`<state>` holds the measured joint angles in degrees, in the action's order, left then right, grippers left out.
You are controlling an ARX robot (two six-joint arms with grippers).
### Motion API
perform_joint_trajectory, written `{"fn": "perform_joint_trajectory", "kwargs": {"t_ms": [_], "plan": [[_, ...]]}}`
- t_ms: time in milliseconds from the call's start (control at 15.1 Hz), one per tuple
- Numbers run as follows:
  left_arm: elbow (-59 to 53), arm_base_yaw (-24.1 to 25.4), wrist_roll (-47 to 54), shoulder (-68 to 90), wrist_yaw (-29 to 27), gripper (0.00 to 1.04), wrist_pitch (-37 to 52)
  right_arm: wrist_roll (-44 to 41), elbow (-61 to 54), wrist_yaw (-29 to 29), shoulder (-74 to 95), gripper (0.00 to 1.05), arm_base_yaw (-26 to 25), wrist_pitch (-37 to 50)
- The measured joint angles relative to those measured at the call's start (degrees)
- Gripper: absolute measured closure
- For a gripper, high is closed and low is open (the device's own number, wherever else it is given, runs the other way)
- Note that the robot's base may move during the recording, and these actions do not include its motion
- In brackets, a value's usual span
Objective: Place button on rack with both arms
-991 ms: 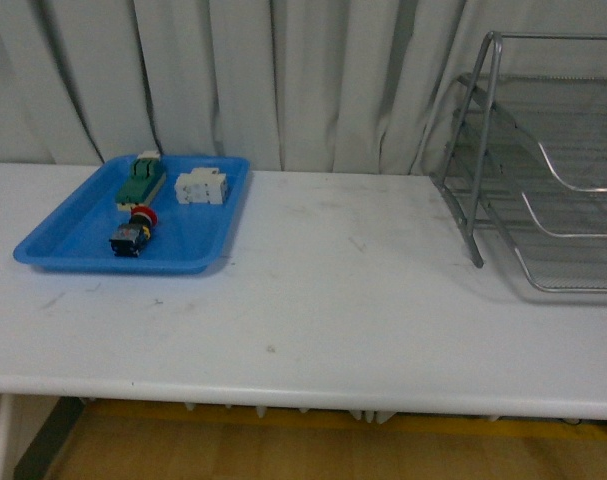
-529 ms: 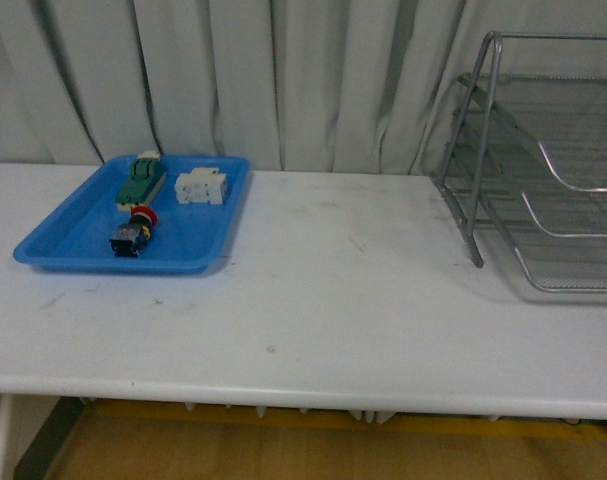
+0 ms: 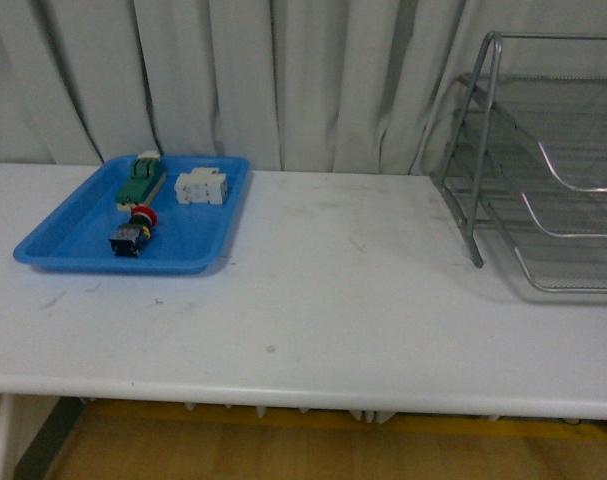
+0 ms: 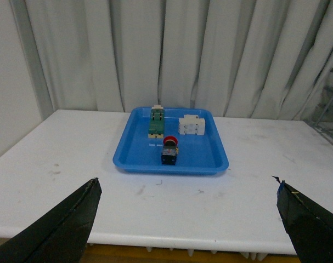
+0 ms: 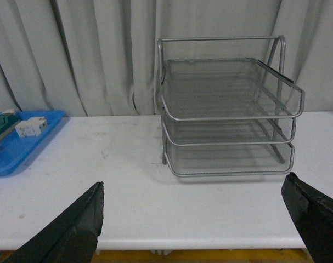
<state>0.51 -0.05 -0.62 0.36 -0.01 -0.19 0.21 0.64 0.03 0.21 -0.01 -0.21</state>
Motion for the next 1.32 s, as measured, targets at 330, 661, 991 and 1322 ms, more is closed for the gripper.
{"fn": "perform_joint_trajectory", "kwargs": {"t_ms": [330, 661, 991, 1322], "plan": [[0.0, 0.0, 0.0, 0.0, 0.0, 0.07, 0.0, 5.8, 5.9, 2.6, 24.8, 0.06, -9.3, 19.6], [0.0, 0.0, 0.0, 0.0, 0.0, 0.07, 0.0, 17.6, 25.8, -15.6, 70.6, 0.06, -22.4, 53.8], [0.0, 0.0, 0.0, 0.0, 0.0, 0.07, 0.0, 55.1, 27.8, -19.5, 94.3, 0.06, -24.4, 74.1], [0.0, 0.0, 0.0, 0.0, 0.0, 0.07, 0.0, 85.0, 34.3, -18.9, 113.8, 0.06, -24.4, 73.8]]}}
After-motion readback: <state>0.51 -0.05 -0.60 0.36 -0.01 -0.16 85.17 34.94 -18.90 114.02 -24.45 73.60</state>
